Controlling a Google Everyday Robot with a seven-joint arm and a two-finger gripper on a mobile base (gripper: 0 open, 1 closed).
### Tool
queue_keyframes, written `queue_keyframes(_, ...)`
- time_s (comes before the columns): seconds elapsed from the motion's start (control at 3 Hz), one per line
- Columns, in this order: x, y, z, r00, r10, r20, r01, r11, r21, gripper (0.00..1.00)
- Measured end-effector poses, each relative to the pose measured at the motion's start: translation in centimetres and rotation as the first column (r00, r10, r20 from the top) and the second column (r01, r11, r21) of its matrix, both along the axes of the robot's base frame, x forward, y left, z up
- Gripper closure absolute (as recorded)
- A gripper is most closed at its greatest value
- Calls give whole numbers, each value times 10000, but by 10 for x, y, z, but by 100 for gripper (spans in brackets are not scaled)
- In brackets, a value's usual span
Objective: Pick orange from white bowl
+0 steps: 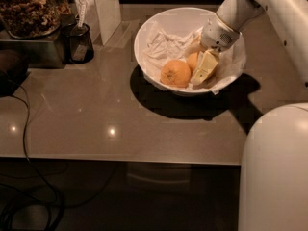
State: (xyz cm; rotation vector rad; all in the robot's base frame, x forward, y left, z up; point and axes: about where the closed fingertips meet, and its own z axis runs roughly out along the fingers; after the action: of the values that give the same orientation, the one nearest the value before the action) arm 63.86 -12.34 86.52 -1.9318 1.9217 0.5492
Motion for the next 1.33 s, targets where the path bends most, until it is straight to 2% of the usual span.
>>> queue_keyframes(0.33,2,-1,-4,9999,-32,-124,31,10000,-87,29)
queue_keyframes(0.67,4,-3,-7,9998,-60,-206,56,9998,-185,48)
queue_keyframes(1.0,6,-4,-7,9997,-105,-224,100,9996,-247,71)
queue_keyframes(1.33,12,-13,-2,9991,-402,146,406,9986,-346,94)
